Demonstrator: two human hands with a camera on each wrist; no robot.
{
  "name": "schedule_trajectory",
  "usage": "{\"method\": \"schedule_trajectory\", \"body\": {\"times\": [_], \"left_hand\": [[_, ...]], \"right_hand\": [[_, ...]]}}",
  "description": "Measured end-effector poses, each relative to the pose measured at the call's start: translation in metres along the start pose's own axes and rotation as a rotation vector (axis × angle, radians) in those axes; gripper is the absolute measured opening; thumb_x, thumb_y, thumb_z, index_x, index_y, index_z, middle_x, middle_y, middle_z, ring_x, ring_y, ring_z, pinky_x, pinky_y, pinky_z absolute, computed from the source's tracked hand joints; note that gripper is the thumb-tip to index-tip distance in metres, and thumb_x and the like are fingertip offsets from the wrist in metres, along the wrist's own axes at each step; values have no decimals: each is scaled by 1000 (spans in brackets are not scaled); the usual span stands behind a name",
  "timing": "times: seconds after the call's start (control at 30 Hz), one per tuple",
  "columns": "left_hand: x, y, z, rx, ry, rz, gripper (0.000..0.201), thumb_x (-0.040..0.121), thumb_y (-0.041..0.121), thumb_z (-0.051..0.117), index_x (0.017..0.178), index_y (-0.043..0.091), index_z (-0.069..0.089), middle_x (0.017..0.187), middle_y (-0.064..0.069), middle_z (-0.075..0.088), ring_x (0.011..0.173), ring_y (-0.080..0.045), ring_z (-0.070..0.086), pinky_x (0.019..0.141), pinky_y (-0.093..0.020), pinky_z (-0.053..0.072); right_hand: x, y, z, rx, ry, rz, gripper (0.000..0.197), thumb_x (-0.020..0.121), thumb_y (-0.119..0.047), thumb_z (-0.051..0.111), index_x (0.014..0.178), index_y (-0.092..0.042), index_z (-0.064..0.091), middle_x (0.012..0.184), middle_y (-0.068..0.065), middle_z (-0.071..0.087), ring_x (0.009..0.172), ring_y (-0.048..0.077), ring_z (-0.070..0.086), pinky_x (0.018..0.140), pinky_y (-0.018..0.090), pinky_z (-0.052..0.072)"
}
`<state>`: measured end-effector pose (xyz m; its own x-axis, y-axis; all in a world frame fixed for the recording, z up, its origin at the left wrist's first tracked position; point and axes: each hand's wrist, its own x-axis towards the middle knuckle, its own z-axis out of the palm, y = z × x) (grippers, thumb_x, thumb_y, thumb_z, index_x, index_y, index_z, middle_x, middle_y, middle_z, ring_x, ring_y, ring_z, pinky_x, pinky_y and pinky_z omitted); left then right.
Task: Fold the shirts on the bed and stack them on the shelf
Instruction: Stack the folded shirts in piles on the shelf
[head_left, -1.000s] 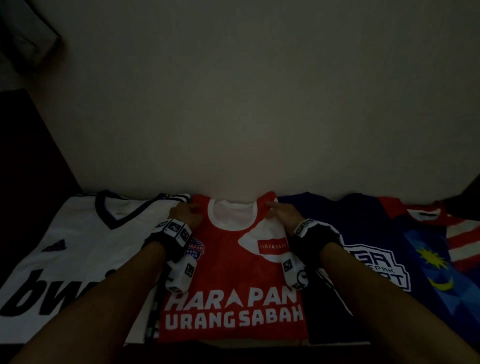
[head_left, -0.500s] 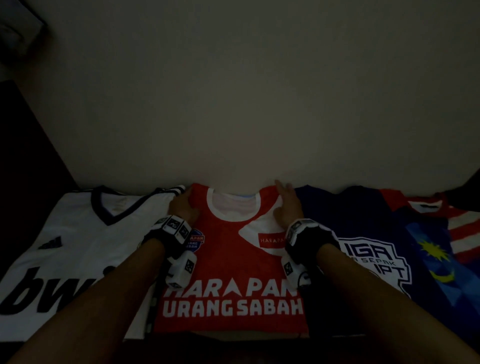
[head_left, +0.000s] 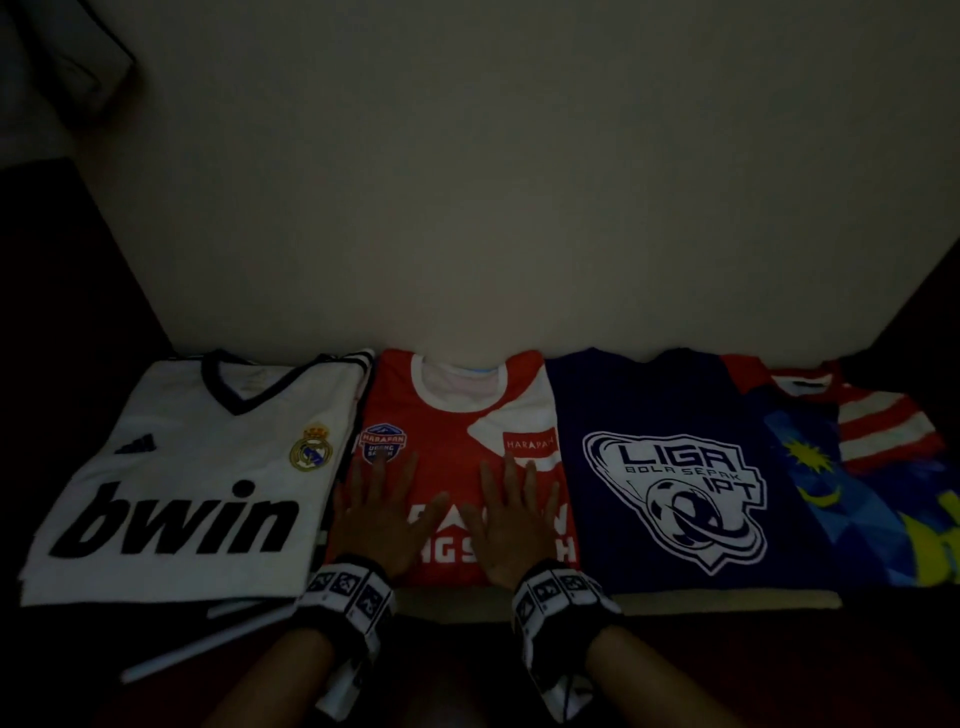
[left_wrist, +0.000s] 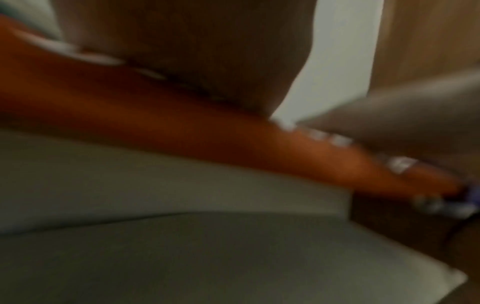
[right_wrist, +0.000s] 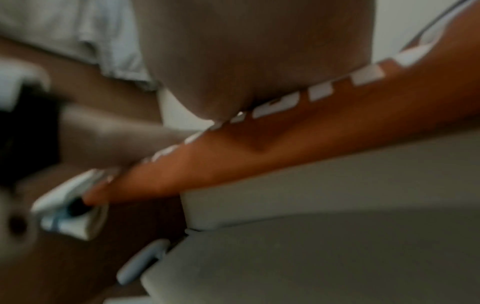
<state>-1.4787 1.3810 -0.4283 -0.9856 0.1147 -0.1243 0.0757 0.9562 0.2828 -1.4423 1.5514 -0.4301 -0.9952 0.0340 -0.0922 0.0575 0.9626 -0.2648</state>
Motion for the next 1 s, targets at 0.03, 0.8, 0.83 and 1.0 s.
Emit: {"method": "schedule_trajectory", "body": {"times": [0.03,0.8,0.83,1.0], "left_hand": [[1,-4,1,0,10,-5,85,78,85,8,150,45,-14,162,1,-18,149,-26,-13,120,-49,-3],[-44,-141,-101,-454,549,-318,21,89,14,60,105,7,72,112,-14,69,97,-29,64,80,-30,50],[-46,-163,-103,-431,528,-378,20,89,14,59,103,6,71,113,-16,68,96,-29,63,79,-32,51],[-67,-232,-105,-308,417,-643,33,88,24,59,116,7,64,124,-19,56,106,-37,58,81,-39,52]], "right_hand": [[-1,-2,-1,6,-16,-7,113,53,-74,-39,153,-31,-10,161,3,-20,146,29,-21,109,50,-26],[-30,-144,12,499,85,-411,23,92,-27,55,93,-11,71,91,2,69,81,14,61,71,25,44],[-28,-154,16,500,68,-441,22,91,-28,59,100,-11,70,95,-1,64,84,12,58,71,23,41],[-19,-175,33,299,-48,-525,45,81,-25,75,119,-12,54,121,0,39,105,16,46,79,20,34]]}}
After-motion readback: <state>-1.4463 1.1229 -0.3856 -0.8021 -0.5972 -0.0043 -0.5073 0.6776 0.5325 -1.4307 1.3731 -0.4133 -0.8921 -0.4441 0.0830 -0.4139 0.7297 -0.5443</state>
